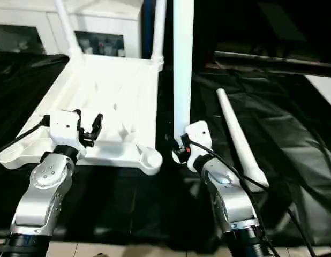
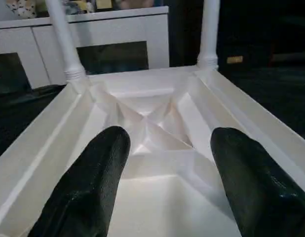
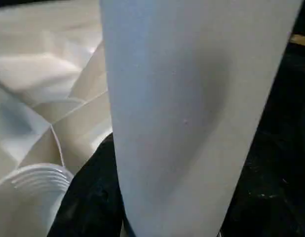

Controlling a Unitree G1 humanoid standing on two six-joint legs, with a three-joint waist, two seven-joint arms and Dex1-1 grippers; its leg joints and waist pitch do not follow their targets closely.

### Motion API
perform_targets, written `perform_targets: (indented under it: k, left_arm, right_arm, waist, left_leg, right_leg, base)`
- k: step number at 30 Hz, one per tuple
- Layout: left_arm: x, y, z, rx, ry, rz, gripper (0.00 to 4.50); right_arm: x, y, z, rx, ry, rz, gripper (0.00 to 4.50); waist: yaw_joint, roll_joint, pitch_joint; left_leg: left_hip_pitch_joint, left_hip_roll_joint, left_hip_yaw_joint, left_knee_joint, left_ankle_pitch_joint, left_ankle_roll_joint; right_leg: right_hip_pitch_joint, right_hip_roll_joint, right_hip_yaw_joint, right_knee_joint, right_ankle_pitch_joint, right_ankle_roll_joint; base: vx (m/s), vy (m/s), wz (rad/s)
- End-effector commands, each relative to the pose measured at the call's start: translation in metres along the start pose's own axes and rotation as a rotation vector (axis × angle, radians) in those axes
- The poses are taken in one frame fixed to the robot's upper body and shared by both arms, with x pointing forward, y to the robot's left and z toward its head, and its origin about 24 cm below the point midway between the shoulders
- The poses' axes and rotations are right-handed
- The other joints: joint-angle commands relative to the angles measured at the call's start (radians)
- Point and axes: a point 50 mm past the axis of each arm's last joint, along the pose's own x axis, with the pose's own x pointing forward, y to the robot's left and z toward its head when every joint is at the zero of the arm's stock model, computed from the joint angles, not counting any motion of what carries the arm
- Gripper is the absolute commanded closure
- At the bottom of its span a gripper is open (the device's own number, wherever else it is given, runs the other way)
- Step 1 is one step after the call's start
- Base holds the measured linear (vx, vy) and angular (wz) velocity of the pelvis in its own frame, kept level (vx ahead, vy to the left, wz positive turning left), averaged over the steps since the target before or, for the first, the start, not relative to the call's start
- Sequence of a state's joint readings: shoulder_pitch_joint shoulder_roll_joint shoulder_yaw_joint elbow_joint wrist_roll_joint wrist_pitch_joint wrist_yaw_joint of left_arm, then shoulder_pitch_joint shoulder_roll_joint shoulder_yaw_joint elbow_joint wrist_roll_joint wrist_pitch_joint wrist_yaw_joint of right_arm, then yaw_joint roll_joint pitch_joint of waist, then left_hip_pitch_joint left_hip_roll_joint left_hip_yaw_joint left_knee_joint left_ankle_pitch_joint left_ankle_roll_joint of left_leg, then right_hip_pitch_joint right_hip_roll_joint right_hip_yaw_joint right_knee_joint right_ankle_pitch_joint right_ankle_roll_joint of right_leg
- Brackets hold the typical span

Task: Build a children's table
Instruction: Pick table leg

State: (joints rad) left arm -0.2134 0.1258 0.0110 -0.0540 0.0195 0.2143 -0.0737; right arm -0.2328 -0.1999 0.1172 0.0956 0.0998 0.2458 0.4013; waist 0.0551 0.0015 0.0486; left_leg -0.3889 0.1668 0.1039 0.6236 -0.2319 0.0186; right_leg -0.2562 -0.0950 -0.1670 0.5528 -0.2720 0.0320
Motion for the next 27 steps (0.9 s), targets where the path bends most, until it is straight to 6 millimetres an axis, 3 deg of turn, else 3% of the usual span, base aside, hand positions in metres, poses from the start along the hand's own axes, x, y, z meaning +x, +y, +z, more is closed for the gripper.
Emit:
perform_targets:
  k: [1, 2, 3, 4, 5, 6, 7, 8, 9, 10, 12, 13, 15, 16, 17, 18, 19, 20, 22, 25, 26, 27]
  left_arm:
    - [0.000, 0.003, 0.000, 0.004, -0.001, 0.009, 1.34]
    - [0.000, 0.004, 0.000, 0.005, -0.002, 0.010, 1.34]
    - [0.000, 0.004, 0.000, 0.006, 0.001, 0.011, 1.34]
    - [0.000, 0.005, -0.001, -0.007, 0.003, 0.001, 1.34]
    - [0.000, 0.005, -0.001, -0.007, 0.004, 0.000, 1.34]
    - [-0.001, 0.004, -0.001, -0.005, 0.005, -0.005, 1.34]
    - [-0.001, 0.003, -0.002, -0.004, 0.005, -0.025, 1.34]
    - [-0.001, 0.002, -0.002, -0.006, 0.003, -0.037, 1.34]
    - [-0.001, 0.002, -0.002, -0.002, 0.005, -0.044, 1.34]
    - [-0.002, 0.001, -0.003, 0.000, 0.006, -0.050, 1.34]
    - [-0.001, -0.001, -0.002, -0.017, -0.001, -0.104, 1.34]
    - [-0.001, -0.002, -0.002, -0.011, -0.005, -0.132, 1.34]
    - [0.001, -0.003, -0.004, 0.000, 0.019, -0.212, 1.34]
    - [0.004, -0.005, -0.003, 0.022, 0.015, -0.292, 1.34]
    - [0.005, -0.006, -0.003, 0.028, 0.017, -0.344, 1.34]
    - [0.006, -0.007, -0.002, 0.029, 0.021, -0.396, 1.17]
    - [0.007, -0.010, 0.001, 0.013, 0.034, -0.558, 1.07]
    - [0.005, -0.012, 0.004, -0.008, 0.042, -0.689, 1.00]
    - [0.005, -0.013, 0.005, 0.012, 0.055, -0.761, 0.97]
    - [0.003, -0.013, 0.006, 0.043, 0.086, -0.894, 0.65]
    - [0.005, -0.009, 0.008, 0.091, 0.179, -1.071, 0.60]
    - [0.006, -0.008, 0.008, 0.104, 0.198, -1.096, 0.60]
  right_arm:
    - [0.003, 0.001, 0.004, -0.002, -0.016, -0.005, 2.57]
    - [0.004, 0.000, 0.003, 0.000, -0.008, -0.018, 2.57]
    - [0.004, -0.001, 0.003, 0.005, -0.007, -0.027, 2.57]
    - [0.004, -0.002, 0.003, 0.011, -0.011, -0.039, 2.57]
    - [0.004, -0.002, 0.003, 0.011, -0.011, -0.040, 2.57]
    - [0.004, -0.002, 0.003, 0.008, -0.012, -0.042, 2.57]
    - [0.003, -0.002, 0.002, 0.007, -0.015, -0.046, 2.57]
    - [0.002, -0.002, 0.002, 0.007, -0.017, -0.049, 2.57]
    - [0.001, -0.002, 0.002, 0.010, -0.021, -0.055, 2.57]
    - [0.000, -0.002, 0.002, 0.013, -0.024, -0.061, 2.57]
    - [-0.001, -0.003, 0.003, 0.020, -0.032, -0.075, 2.57]
    - [-0.002, -0.004, 0.004, 0.022, -0.035, -0.081, 2.57]
    - [-0.004, -0.007, 0.006, 0.018, -0.047, -0.092, 2.57]
    - [-0.005, -0.011, 0.009, 0.024, -0.058, -0.101, 2.57]
    - [-0.005, -0.014, 0.010, 0.026, -0.062, -0.102, 2.57]
    - [-0.006, -0.016, 0.011, 0.027, -0.066, -0.103, 2.57]
    - [-0.007, -0.021, 0.013, 0.031, -0.072, -0.094, 2.57]
    - [-0.007, -0.025, 0.015, 0.038, -0.076, -0.082, 2.57]
    - [-0.008, -0.026, 0.016, 0.037, -0.079, -0.066, 2.57]
    - [-0.009, -0.028, 0.017, 0.035, -0.074, -0.029, 2.57]
    - [-0.013, -0.025, 0.018, 0.011, -0.046, 0.114, 2.57]
    - [-0.014, -0.024, 0.018, 0.000, -0.041, 0.141, 2.57]
  waist:
    - [-0.053, 0.025, -0.074]
    - [-0.053, 0.023, -0.079]
    - [-0.051, 0.006, -0.076]
    - [-0.040, -0.002, -0.060]
    - [-0.033, -0.026, -0.056]
    - [-0.024, -0.057, -0.056]
    - [0.034, -0.054, -0.067]
    - [0.033, -0.052, -0.071]
    - [0.026, -0.032, -0.072]
    - [0.015, -0.028, -0.078]
    - [0.013, -0.013, -0.073]
    - [0.010, -0.007, -0.065]
    - [0.010, 0.000, -0.058]
    - [0.003, -0.007, -0.045]
    - [0.004, -0.004, -0.040]
    - [0.005, -0.002, -0.035]
    - [0.006, -0.008, -0.037]
    - [0.010, -0.006, -0.037]
    - [0.007, -0.008, -0.036]
    - [0.008, -0.012, -0.039]
    - [0.008, -0.010, -0.039]
    - [0.008, -0.010, -0.039]
  left_leg:
    - [0.176, 0.124, -0.106, -0.081, 0.208, 0.388]
    - [0.205, 0.147, -0.132, -0.080, 0.232, 0.441]
    - [0.201, 0.163, -0.130, -0.071, 0.250, 0.485]
    - [0.159, 0.127, -0.082, -0.073, 0.167, 0.433]
    - [0.124, 0.082, -0.041, -0.057, 0.109, 0.368]
    - [0.065, 0.025, 0.000, -0.042, 0.047, 0.295]
    - [-0.011, -0.012, 0.010, 0.012, 0.036, 0.138]
    - [-0.022, -0.006, 0.004, -0.008, 0.101, 0.091]
    - [-0.004, 0.003, 0.003, -0.037, 0.202, 0.018]
    - [0.011, 0.008, 0.005, -0.033, 0.269, -0.011]
    - [0.021, 0.021, 0.006, -0.052, 0.146, -0.044]
    - [0.029, 0.038, 0.004, -0.066, 0.014, -0.078]
    - [0.037, 0.047, 0.008, -0.079, -0.108, -0.107]
    - [0.042, 0.049, 0.016, -0.090, -0.216, -0.119]
    - [0.045, 0.047, 0.016, -0.095, -0.268, -0.124]
    - [0.054, 0.048, 0.016, -0.100, -0.351, -0.137]
    - [0.057, 0.048, 0.014, -0.102, -0.375, -0.143]
    - [0.057, 0.046, 0.014, -0.105, -0.376, -0.144]
    - [0.045, 0.048, 0.016, -0.108, -0.354, -0.143]
    - [0.043, 0.046, 0.023, -0.104, -0.310, -0.124]
    - [0.043, 0.043, 0.025, -0.104, -0.297, -0.116]
    - [0.043, 0.043, 0.025, -0.104, -0.297, -0.116]
  right_leg:
    - [-0.096, 0.020, 0.034, 0.086, -0.074, -0.118]
    - [-0.132, 0.009, 0.051, 0.116, -0.121, -0.094]
    - [-0.170, -0.014, 0.090, 0.147, -0.105, -0.053]
    - [-0.164, -0.030, 0.122, 0.120, -0.024, -0.049]
    - [-0.139, -0.046, 0.145, 0.062, 0.059, -0.071]
    - [-0.086, -0.062, 0.178, 0.023, 0.106, -0.055]
    - [0.004, -0.136, 0.250, 0.005, 0.194, -0.115]
    - [0.004, -0.113, 0.231, 0.034, 0.316, -0.117]
    - [-0.022, -0.057, 0.187, 0.067, 0.533, -0.123]
    - [-0.036, -0.035, 0.174, 0.080, 0.683, -0.134]
    - [-0.046, -0.031, 0.163, 0.065, 0.562, -0.166]
    - [-0.052, -0.031, 0.159, 0.050, 0.344, -0.208]
    - [-0.058, -0.032, 0.161, 0.030, 0.110, -0.234]
    - [-0.070, -0.027, 0.163, 0.016, -0.037, -0.236]
    - [-0.073, -0.028, 0.164, 0.008, -0.124, -0.226]
    - [-0.085, -0.032, 0.167, -0.006, -0.266, -0.200]
    - [-0.089, -0.036, 0.169, -0.013, -0.328, -0.180]
    - [-0.094, -0.041, 0.173, -0.016, -0.358, -0.169]
    - [-0.090, -0.040, 0.173, -0.012, -0.330, -0.172]
    - [-0.093, -0.045, 0.175, -0.015, -0.354, -0.160]
    - [-0.091, -0.042, 0.175, -0.019, -0.362, -0.154]
    - [-0.091, -0.042, 0.175, -0.019, -0.362, -0.154]
  base:
    - [0.133, -0.057, 0.18]
    - [0.117, -0.085, -0.03]
    - [0.117, -0.085, -0.03]
    - [0.029, -0.064, 0.05]
    - [0.017, -0.102, 0.10]
    - [0.017, -0.102, 0.10]
    - [0.017, -0.100, 0.09]
    - [0.003, -0.079, -0.02]
    - [0.003, -0.079, -0.02]
    - [-0.031, -0.060, -0.03]
    - [-0.064, -0.021, -0.01]
    - [-0.084, -0.002, -0.03]
    - [-0.088, 0.007, -0.03]
    - [-0.092, 0.017, 0.00]
    - [-0.100, 0.024, 0.00]
    - [-0.100, 0.024, 0.00]
    - [-0.093, 0.018, -0.01]
    - [-0.081, 0.014, -0.02]
    - [-0.072, 0.013, -0.03]
    - [0.000, 0.000, 0.00]
    - [0.000, 0.000, 0.00]
    - [0.000, 0.000, 0.00]
